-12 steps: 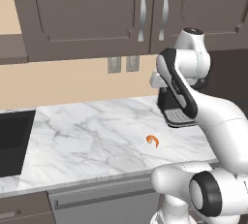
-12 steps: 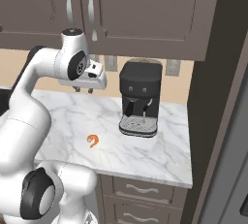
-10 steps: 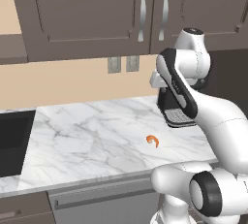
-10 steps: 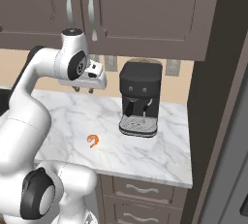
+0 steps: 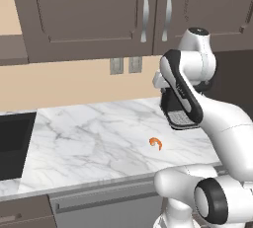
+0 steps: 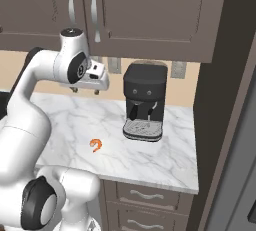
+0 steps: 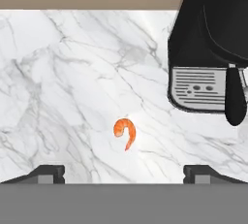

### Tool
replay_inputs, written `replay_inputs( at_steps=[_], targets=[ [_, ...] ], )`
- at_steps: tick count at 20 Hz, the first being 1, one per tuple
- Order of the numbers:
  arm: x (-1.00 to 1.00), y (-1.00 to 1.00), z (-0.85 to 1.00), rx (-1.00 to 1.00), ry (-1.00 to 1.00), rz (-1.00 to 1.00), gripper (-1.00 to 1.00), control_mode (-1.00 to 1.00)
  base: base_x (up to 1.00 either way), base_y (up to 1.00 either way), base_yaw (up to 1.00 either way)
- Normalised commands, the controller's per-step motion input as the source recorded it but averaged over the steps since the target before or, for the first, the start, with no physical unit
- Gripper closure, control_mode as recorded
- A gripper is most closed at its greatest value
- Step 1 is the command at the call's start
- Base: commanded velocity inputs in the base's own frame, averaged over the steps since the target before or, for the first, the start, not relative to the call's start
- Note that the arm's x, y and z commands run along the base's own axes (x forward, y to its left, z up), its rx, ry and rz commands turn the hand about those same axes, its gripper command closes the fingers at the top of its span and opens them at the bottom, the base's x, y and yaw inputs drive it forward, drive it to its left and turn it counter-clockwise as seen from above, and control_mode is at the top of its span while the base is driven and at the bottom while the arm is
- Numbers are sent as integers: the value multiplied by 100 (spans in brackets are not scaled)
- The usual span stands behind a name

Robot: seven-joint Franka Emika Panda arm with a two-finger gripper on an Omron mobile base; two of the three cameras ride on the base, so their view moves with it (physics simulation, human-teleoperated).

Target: Retrieve the tupperware from the cabinet, then place the raw meat into the tupperware to avoid contamination.

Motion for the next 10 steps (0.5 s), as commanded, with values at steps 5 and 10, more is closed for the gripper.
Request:
replay_inputs(
  at_steps=[5,10],
  targets=[
    [-7,0,43,0,-19,-2,-100,-100,0,0,0],
    [-10,0,55,0,-20,-4,-100,-100,0,0,0]
  ],
)
